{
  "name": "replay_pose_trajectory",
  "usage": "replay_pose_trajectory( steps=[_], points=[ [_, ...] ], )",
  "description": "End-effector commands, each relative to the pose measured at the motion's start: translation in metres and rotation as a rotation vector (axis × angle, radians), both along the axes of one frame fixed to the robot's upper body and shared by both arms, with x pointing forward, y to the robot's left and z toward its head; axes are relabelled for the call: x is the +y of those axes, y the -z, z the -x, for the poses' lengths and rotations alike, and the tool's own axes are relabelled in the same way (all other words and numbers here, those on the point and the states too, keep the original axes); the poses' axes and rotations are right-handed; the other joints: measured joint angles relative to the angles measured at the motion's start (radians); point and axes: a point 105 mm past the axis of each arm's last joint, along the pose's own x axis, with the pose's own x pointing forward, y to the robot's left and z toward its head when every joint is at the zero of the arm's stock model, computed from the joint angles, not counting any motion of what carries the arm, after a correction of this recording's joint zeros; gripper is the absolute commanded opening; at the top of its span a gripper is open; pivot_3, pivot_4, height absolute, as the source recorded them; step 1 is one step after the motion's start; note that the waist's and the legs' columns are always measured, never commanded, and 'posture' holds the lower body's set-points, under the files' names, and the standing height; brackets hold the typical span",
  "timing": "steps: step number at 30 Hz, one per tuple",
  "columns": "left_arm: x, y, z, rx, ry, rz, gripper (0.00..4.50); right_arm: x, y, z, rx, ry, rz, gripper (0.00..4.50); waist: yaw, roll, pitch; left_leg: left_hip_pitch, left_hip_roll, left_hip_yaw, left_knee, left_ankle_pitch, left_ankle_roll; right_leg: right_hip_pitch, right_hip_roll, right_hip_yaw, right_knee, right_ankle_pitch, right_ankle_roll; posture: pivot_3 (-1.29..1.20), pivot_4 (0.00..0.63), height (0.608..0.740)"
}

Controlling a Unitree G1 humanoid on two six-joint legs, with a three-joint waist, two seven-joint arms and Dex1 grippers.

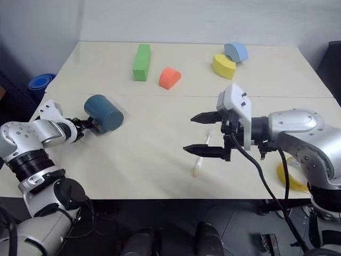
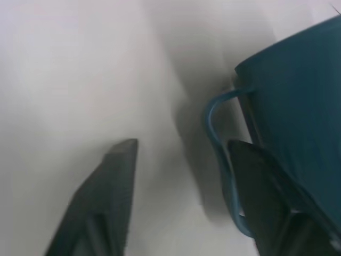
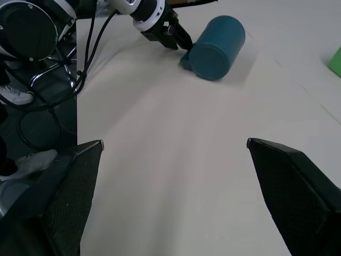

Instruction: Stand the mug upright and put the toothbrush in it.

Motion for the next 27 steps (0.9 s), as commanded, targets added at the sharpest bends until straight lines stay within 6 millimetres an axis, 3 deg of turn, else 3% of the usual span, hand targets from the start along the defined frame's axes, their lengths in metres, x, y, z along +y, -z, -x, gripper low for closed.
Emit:
replay_pose_trajectory(
  steps=[1,5,8,13,15,17,22,27],
  points=[
    [-0.011,0.015,-0.001,0.070,0.030,0.037,1.28,0.001,-0.014,0.008,-0.059,-0.010,-0.014,4.50,-0.001,0.000,0.000,0.000,0.000,0.000,0.000,0.000,0.000,0.001,0.000,0.000,-0.001,0.000,0.000,0.00,0.150,0.740],
    [-0.012,0.015,-0.002,0.081,0.045,-0.008,0.13,-0.005,-0.014,0.004,-0.056,0.033,-0.005,4.50,-0.002,0.000,0.000,0.001,0.000,-0.001,0.000,0.000,0.000,0.001,0.000,-0.001,-0.001,0.000,0.000,0.00,0.150,0.740],
    [-0.023,0.016,-0.004,0.051,0.112,-0.060,0.06,-0.013,-0.015,0.000,-0.044,0.095,-0.021,4.50,-0.004,0.000,0.000,0.001,0.000,-0.001,-0.001,0.000,0.000,0.001,0.000,-0.001,-0.001,0.000,0.000,0.00,0.150,0.740],
    [-0.068,-0.043,-0.022,-0.369,0.286,-0.066,0.06,-0.038,-0.006,0.000,-0.008,0.248,-0.041,4.50,0.009,-0.001,0.001,0.000,0.000,-0.003,0.000,0.000,0.000,0.002,-0.001,-0.003,-0.003,0.000,0.000,0.00,0.150,0.740],
    [-0.111,-0.086,-0.016,-0.656,0.462,-0.127,0.06,-0.048,0.003,0.002,0.027,0.338,-0.072,4.50,0.012,-0.003,0.002,-0.004,0.000,-0.003,0.001,0.000,0.000,0.002,-0.001,-0.004,-0.006,0.000,0.000,0.00,0.150,0.740],
    [-0.150,-0.108,-0.002,-0.848,0.618,-0.186,0.06,-0.054,0.011,0.004,0.053,0.410,-0.096,4.50,0.013,-0.004,0.002,-0.005,0.001,-0.005,0.000,0.000,0.000,0.001,-0.001,-0.007,-0.007,0.000,0.000,0.00,0.150,0.740],
    [-0.192,-0.094,0.001,-1.008,0.755,-0.357,0.06,-0.057,0.025,0.005,0.087,0.534,-0.138,4.50,0.000,0.000,0.000,-0.003,0.001,-0.003,-0.001,0.000,0.000,0.002,-0.001,-0.007,-0.007,0.000,0.000,0.00,0.150,0.740],
    [-0.207,-0.056,-0.012,-1.022,0.766,-0.500,0.06,-0.062,0.033,0.006,0.111,0.608,-0.152,4.50,-0.003,0.000,0.000,-0.001,0.000,0.000,-0.002,0.001,0.003,0.004,0.000,-0.004,-0.010,0.000,-0.001,0.00,0.150,0.740]
  ],
)
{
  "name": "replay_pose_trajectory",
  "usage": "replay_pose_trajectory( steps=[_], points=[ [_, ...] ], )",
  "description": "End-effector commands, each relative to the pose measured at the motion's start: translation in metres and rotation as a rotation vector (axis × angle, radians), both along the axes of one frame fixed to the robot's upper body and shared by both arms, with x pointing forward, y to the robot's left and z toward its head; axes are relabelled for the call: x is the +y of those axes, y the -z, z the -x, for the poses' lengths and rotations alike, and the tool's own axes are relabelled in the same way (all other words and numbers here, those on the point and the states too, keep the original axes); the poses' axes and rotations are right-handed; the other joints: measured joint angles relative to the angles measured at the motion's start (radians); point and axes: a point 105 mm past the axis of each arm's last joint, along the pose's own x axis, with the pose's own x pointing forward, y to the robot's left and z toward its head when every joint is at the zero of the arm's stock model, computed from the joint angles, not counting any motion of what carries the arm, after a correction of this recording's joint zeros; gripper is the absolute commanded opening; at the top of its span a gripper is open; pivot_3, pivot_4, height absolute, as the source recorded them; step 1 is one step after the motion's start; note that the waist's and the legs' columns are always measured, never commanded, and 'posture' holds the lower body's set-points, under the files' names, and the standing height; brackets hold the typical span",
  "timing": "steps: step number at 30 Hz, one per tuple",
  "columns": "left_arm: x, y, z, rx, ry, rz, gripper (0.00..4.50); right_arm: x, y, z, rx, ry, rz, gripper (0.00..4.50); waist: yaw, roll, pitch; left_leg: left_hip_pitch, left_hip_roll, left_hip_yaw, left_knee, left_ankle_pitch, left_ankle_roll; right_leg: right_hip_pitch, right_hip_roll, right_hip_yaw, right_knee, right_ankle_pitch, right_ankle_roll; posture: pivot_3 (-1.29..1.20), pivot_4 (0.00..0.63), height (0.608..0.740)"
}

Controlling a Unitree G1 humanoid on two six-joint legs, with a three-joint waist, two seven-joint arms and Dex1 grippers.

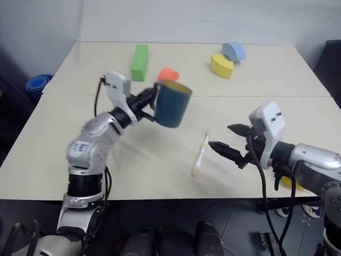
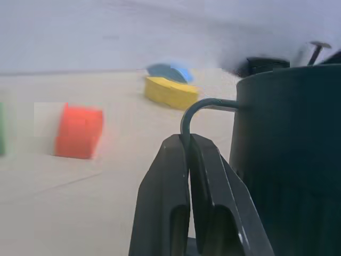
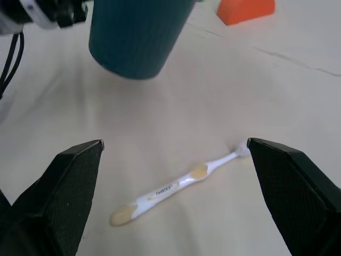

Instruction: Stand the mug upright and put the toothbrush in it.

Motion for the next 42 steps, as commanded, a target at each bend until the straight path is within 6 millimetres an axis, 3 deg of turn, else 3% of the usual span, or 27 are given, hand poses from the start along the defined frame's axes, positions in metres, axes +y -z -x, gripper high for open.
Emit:
replay_pose_trajectory(
  steps=[1,7,16,20,27,31,35,38,40,42],
  points=[
    [0.001,0.005,-0.010,-0.132,-0.086,-0.068,0.06,0.000,-0.007,0.005,-0.045,0.031,-0.002,4.50,0.002,0.000,0.000,0.000,0.000,0.000,0.000,0.000,0.000,0.000,0.000,0.000,0.000,0.000,0.000,0.00,0.150,0.740],
    [0.007,0.021,-0.024,-0.135,-0.168,0.012,0.06,-0.004,-0.005,0.007,-0.035,0.061,-0.013,4.50,0.007,0.000,0.000,-0.002,-0.001,-0.002,0.000,-0.001,0.003,-0.001,-0.001,-0.001,-0.001,0.000,0.001,0.00,0.150,0.740],
    [-0.006,0.043,-0.013,-0.128,-0.138,0.050,0.06,0.000,-0.002,0.009,0.013,0.023,-0.018,4.50,0.005,0.000,0.000,-0.003,-0.001,-0.003,0.001,-0.001,0.003,0.000,-0.001,-0.003,-0.001,0.001,0.001,0.00,0.150,0.740],
    [-0.004,0.046,-0.005,-0.127,-0.112,0.046,0.97,0.000,-0.003,0.009,0.021,0.008,-0.008,4.50,0.003,0.000,0.000,-0.003,0.000,-0.003,0.000,-0.001,0.003,0.000,-0.001,-0.003,-0.001,0.001,0.001,0.00,0.150,0.740],
    [0.024,0.039,0.017,-0.120,-0.093,-0.029,3.17,0.005,0.002,0.009,0.034,-0.022,0.000,4.50,0.002,0.000,0.000,-0.003,0.000,-0.004,0.001,-0.001,0.003,0.000,-0.001,-0.003,-0.001,0.001,0.001,0.00,0.150,0.740],
    [0.058,0.027,0.036,-0.069,-0.083,-0.083,3.17,0.004,0.005,0.007,0.041,-0.018,-0.003,4.50,0.000,0.000,0.000,-0.002,0.001,-0.004,0.000,-0.001,0.003,0.000,-0.001,-0.003,0.000,0.001,0.001,0.00,0.150,0.740],
    [0.077,-0.013,0.065,-0.027,0.171,-0.171,3.17,0.003,0.017,0.001,0.082,0.025,0.009,4.50,-0.002,0.000,0.001,-0.003,0.001,-0.005,0.001,-0.001,0.002,-0.001,-0.001,-0.003,0.000,0.000,0.001,0.00,0.150,0.740],
    [0.073,-0.041,0.106,0.045,0.507,-0.295,3.17,0.000,0.032,-0.015,0.135,0.163,-0.020,4.50,0.000,0.000,0.001,-0.003,0.001,-0.005,0.001,-0.001,0.002,0.000,-0.001,-0.003,0.000,0.000,0.001,0.00,0.150,0.740],
    [0.066,-0.055,0.138,0.095,0.740,-0.408,3.17,0.011,0.042,-0.022,0.157,0.207,-0.050,4.50,-0.002,0.000,0.001,-0.003,0.001,-0.005,0.001,-0.002,0.001,0.000,-0.001,-0.004,0.000,0.000,0.000,0.00,0.150,0.740],
    [0.063,-0.062,0.156,0.126,0.880,-0.483,3.17,0.025,0.050,-0.027,0.176,0.226,-0.071,4.50,-0.003,0.005,0.002,-0.003,0.001,-0.005,0.000,-0.003,0.000,-0.001,0.000,-0.005,0.001,0.000,0.000,0.00,0.150,0.740]
  ],
)
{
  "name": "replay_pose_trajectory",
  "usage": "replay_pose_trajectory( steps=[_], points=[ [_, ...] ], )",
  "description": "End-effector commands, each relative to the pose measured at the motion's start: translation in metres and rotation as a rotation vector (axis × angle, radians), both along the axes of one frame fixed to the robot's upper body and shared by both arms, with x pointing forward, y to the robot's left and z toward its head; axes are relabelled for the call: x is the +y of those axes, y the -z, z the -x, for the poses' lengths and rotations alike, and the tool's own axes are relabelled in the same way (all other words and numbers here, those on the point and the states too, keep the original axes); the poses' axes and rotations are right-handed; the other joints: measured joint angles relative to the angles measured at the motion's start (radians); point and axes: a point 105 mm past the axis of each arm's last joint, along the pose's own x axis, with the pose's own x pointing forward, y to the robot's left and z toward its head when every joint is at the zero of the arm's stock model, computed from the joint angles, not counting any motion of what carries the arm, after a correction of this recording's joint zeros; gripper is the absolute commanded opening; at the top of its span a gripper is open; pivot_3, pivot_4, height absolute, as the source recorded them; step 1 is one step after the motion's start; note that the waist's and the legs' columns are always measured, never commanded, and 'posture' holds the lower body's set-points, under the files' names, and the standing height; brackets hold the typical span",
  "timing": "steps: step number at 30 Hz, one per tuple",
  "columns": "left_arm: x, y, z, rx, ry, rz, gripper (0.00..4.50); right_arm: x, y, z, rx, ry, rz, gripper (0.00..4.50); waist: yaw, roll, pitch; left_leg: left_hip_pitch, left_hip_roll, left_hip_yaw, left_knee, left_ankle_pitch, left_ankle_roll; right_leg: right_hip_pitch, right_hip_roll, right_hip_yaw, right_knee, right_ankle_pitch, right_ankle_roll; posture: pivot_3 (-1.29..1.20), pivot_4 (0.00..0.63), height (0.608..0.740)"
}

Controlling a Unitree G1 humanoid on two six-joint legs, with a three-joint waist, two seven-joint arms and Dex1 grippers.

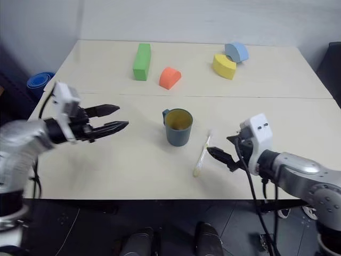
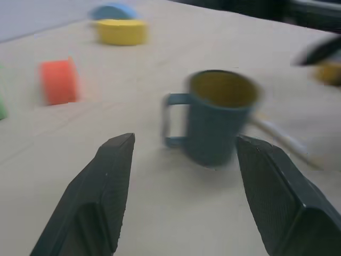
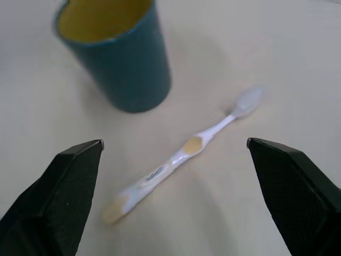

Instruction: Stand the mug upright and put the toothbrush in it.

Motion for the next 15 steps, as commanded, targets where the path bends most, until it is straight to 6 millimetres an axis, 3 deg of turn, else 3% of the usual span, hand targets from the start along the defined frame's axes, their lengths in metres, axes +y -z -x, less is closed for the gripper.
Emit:
replay_pose_trajectory(
  steps=[1,10,14,15],
  points=[
    [-0.016,-0.008,0.034,0.063,0.271,-0.077,3.17,0.012,0.008,-0.010,0.013,0.069,0.003,4.50,0.000,0.007,0.001,0.000,0.000,0.000,-0.001,0.000,0.000,0.000,0.000,0.000,0.000,0.000,0.000,0.00,0.150,0.740],
    [-0.037,-0.018,0.034,0.020,0.431,-0.139,3.17,0.012,0.034,-0.035,0.083,0.211,0.045,4.50,-0.005,0.009,0.001,0.000,0.000,0.002,-0.001,0.001,-0.001,0.000,0.001,0.002,0.000,0.000,0.000,0.00,0.150,0.740],
    [-0.041,-0.018,0.030,0.014,0.440,-0.131,3.17,0.026,0.049,-0.039,0.118,0.176,0.022,4.50,-0.020,0.009,0.001,0.000,0.000,0.001,-0.002,0.001,-0.001,-0.001,0.002,0.002,0.000,0.000,0.000,0.00,0.150,0.740],
    [-0.042,-0.017,0.029,0.012,0.439,-0.130,3.20,0.029,0.051,-0.041,0.120,0.172,0.016,4.31,-0.023,0.009,0.001,0.000,0.000,0.001,-0.002,0.001,-0.001,-0.001,0.002,0.002,0.000,0.000,0.000,0.00,0.150,0.740]
  ],
)
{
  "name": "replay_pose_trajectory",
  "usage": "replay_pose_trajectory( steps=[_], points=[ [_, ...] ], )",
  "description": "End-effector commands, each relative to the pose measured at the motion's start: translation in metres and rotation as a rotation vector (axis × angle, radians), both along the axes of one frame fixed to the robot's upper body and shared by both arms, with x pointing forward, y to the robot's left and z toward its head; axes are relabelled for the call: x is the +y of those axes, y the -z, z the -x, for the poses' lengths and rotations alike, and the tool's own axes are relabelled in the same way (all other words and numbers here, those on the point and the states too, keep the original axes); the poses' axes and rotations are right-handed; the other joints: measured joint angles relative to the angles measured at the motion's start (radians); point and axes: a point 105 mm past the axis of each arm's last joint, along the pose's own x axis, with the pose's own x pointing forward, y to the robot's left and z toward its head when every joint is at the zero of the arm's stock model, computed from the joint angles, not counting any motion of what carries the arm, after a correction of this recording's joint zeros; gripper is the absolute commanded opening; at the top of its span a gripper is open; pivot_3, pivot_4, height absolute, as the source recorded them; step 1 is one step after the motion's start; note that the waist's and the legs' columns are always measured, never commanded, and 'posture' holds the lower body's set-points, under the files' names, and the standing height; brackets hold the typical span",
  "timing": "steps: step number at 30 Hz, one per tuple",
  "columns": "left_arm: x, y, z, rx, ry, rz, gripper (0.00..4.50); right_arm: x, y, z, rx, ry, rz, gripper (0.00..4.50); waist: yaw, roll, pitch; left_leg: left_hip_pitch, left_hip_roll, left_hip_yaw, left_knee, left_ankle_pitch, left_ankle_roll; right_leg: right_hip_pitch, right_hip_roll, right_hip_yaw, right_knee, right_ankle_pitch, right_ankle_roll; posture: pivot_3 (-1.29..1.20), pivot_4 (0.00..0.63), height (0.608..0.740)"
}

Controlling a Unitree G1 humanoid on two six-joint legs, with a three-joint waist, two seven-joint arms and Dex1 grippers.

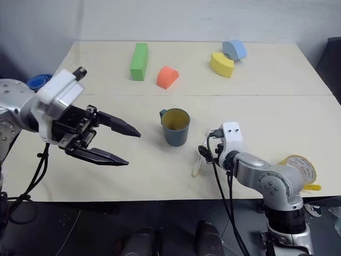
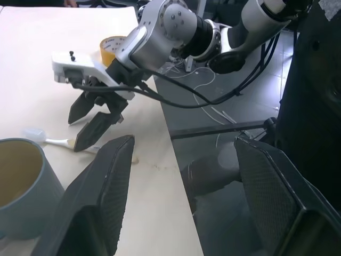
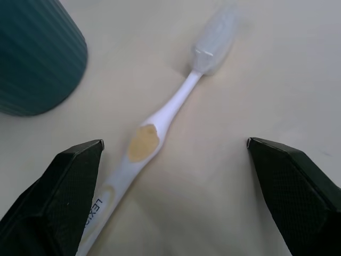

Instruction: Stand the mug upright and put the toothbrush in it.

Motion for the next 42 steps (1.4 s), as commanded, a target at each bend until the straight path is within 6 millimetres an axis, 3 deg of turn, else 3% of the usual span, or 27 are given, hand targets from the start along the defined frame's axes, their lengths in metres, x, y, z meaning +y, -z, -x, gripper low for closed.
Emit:
replay_pose_trajectory(
  steps=[1,11,14,20,24,32,36,39,42],
  points=[
    [-0.003,-0.006,0.000,-0.056,0.017,0.002,3.21,0.010,0.008,-0.003,0.012,-0.032,-0.011,4.11,-0.006,0.000,0.000,0.000,0.000,0.000,0.000,0.000,0.000,0.000,0.000,0.000,0.000,0.000,0.000,0.00,0.150,0.740],
    [0.000,-0.009,-0.004,-0.074,0.006,0.007,3.21,0.016,0.020,0.005,0.041,-0.096,0.019,0.94,-0.007,0.000,0.000,0.001,0.001,0.000,0.000,0.000,0.000,0.000,0.001,0.002,0.001,0.000,0.000,0.00,0.150,0.740],
    [0.001,-0.009,-0.005,-0.074,0.003,0.010,3.21,0.020,0.020,0.006,0.042,-0.120,0.030,0.27,-0.006,-0.001,0.000,0.001,0.001,0.000,0.000,0.000,0.000,0.000,0.001,0.002,0.001,0.000,0.000,0.00,0.150,0.740],
    [0.005,-0.006,-0.005,-0.069,-0.008,0.004,3.21,0.009,0.016,0.002,0.015,-0.096,0.081,0.27,-0.005,-0.001,0.000,0.001,0.000,0.000,0.000,0.000,0.000,0.001,0.001,0.002,0.001,0.000,0.000,0.00,0.150,0.740],
    [0.011,-0.006,-0.008,-0.074,-0.049,0.008,3.21,-0.030,-0.013,-0.013,-0.091,0.034,0.102,0.27,-0.003,-0.001,0.000,0.001,0.000,0.000,0.001,0.000,0.000,0.001,0.001,0.003,0.001,0.000,0.000,0.00,0.150,0.740],
    [0.018,-0.013,-0.014,-0.095,-0.114,0.056,3.21,-0.037,-0.067,-0.026,-0.282,0.072,0.021,0.13,-0.009,0.000,0.000,0.000,0.001,0.000,0.000,0.000,0.000,-0.001,0.001,0.003,0.001,0.000,0.000,0.00,0.150,0.740],
    [0.026,-0.018,-0.020,-0.098,-0.191,0.096,3.21,-0.013,-0.138,-0.035,-0.545,0.033,-0.215,0.13,-0.011,0.000,0.000,0.000,0.001,0.001,0.000,0.000,0.000,-0.002,0.001,0.004,0.001,0.000,0.000,0.00,0.150,0.740],
    [0.037,-0.014,-0.024,-0.084,-0.268,0.109,3.21,0.023,-0.167,-0.036,-0.654,-0.103,-0.288,0.13,-0.022,0.002,0.001,-0.001,0.001,0.002,0.000,0.000,0.000,-0.004,0.001,0.005,0.004,0.000,0.000,0.00,0.150,0.740],
    [0.046,-0.011,-0.028,-0.075,-0.335,0.125,3.21,0.057,-0.182,-0.035,-0.723,-0.215,-0.336,0.13,-0.033,0.002,0.001,0.000,0.001,0.001,-0.002,0.000,0.000,-0.004,0.001,0.004,0.004,0.000,0.000,0.00,0.150,0.740]
  ],
)
